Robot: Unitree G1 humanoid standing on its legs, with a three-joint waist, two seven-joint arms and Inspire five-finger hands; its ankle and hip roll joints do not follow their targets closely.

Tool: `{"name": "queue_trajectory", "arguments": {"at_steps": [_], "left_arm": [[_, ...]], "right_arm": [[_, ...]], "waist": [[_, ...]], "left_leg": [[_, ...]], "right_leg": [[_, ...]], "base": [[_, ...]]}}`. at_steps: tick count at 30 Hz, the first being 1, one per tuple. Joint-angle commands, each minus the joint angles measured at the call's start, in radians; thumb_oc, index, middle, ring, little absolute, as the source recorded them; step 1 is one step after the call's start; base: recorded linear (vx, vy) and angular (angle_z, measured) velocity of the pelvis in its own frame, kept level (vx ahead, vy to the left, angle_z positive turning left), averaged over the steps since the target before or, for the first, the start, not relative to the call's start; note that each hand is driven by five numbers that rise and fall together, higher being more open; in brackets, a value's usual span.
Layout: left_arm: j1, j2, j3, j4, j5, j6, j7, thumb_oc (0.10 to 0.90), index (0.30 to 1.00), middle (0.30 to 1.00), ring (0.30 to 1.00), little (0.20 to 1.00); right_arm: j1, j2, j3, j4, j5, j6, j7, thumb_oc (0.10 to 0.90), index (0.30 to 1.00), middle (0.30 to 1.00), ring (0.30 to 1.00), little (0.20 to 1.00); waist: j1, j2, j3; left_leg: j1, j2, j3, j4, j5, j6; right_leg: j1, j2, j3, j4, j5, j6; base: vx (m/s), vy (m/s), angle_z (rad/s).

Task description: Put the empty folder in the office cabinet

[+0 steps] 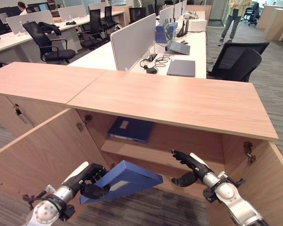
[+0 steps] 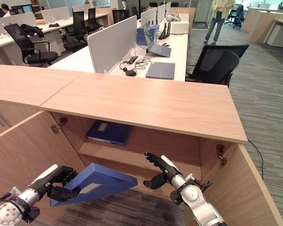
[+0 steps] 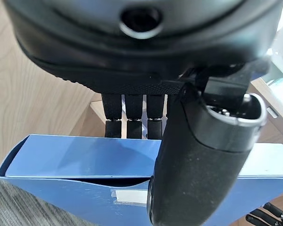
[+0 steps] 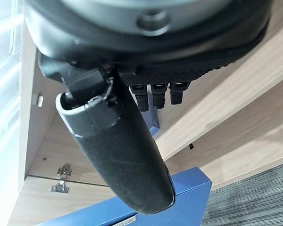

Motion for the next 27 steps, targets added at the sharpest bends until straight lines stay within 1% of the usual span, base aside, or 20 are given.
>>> {"name": "queue_trajectory", "arguments": {"at_steps": [1,8,10,12,14,16,17,21,27], "left_arm": [[-0.140,0.044,0.104,-0.076,-0.054,-0.098,0.024,0.400,0.300,0.300,0.300,0.300],[-0.168,0.084,0.090,-0.092,-0.066,-0.114,0.016,0.400,0.300,0.300,0.300,0.300],[-0.186,0.108,0.073,-0.110,-0.084,-0.125,0.009,0.400,0.300,0.300,0.300,0.300],[-0.203,0.130,0.062,-0.127,-0.112,-0.137,0.005,0.400,0.300,0.300,0.300,0.300],[-0.211,0.134,0.057,-0.129,-0.121,-0.138,0.006,0.400,0.300,0.300,0.300,0.300],[-0.229,0.141,0.047,-0.129,-0.139,-0.139,0.003,0.400,0.300,0.300,0.300,0.300],[-0.231,0.143,0.050,-0.125,-0.135,-0.138,0.002,0.400,0.300,0.300,0.300,0.300],[-0.240,0.137,0.058,-0.110,-0.119,-0.144,0.004,0.400,0.300,0.300,0.300,0.300],[-0.263,0.143,0.056,-0.075,-0.046,-0.140,0.016,0.400,0.300,0.300,0.300,0.300]], "right_arm": [[-0.207,-0.020,0.027,-0.089,0.046,-0.083,-0.006,0.800,0.900,0.900,0.900,0.900],[-0.306,-0.050,0.091,-0.110,-0.011,-0.103,0.015,0.800,0.900,0.900,0.900,0.900],[-0.335,-0.060,0.115,-0.116,-0.027,-0.112,0.018,0.800,0.900,0.900,0.900,0.900],[-0.356,-0.061,0.143,-0.114,-0.013,-0.117,0.031,0.800,0.900,0.900,0.900,0.900],[-0.365,-0.061,0.154,-0.114,-0.001,-0.118,0.039,0.800,0.900,0.900,0.900,0.900],[-0.374,-0.061,0.187,-0.122,0.041,-0.116,0.077,0.800,0.900,0.900,0.900,0.900],[-0.377,-0.068,0.202,-0.132,0.060,-0.112,0.104,0.800,0.900,0.900,0.900,0.900],[-0.387,-0.073,0.233,-0.132,0.077,-0.110,0.145,0.800,0.900,0.900,0.900,0.900],[-0.404,-0.072,0.255,-0.121,0.075,-0.105,0.167,0.800,0.900,0.900,0.900,0.900]], "waist": [[0.001,-0.022,-0.013],[0.010,-0.025,-0.017],[0.010,-0.025,-0.018],[0.012,-0.026,-0.019],[0.012,-0.027,-0.019],[0.014,-0.029,-0.019],[0.014,-0.031,-0.020],[0.018,-0.033,-0.021],[0.021,-0.036,-0.026]], "left_leg": [[0.114,0.042,0.002,-0.002,-0.176,-0.038],[0.118,0.043,-0.002,-0.002,-0.176,-0.039],[0.119,0.043,-0.004,-0.002,-0.175,-0.039],[0.120,0.043,-0.005,-0.002,-0.175,-0.039],[0.119,0.043,-0.006,-0.002,-0.175,-0.040],[0.118,0.042,-0.007,-0.002,-0.173,-0.042],[0.119,0.042,-0.008,-0.002,-0.173,-0.043],[0.119,0.042,-0.008,-0.002,-0.174,-0.044],[0.117,0.042,-0.006,-0.002,-0.173,-0.044]], "right_leg": [[-0.052,-0.072,-0.046,0.017,0.082,0.052],[-0.046,-0.072,-0.051,0.016,0.083,0.051],[-0.046,-0.072,-0.051,0.016,0.083,0.052],[-0.045,-0.073,-0.051,0.017,0.083,0.052],[-0.046,-0.073,-0.050,0.018,0.083,0.052],[-0.045,-0.074,-0.054,0.019,0.082,0.053],[-0.045,-0.074,-0.055,0.019,0.082,0.053],[-0.044,-0.075,-0.058,0.018,0.083,0.054],[-0.045,-0.075,-0.059,0.018,0.082,0.054]], "base": [[0.00,0.000,0.00],[0.00,0.000,0.00],[0.00,0.000,0.00],[0.00,0.000,0.00],[0.00,0.000,0.00],[0.00,-0.003,0.02],[0.00,-0.004,0.04],[0.00,-0.001,0.01],[0.00,0.000,0.00]]}}
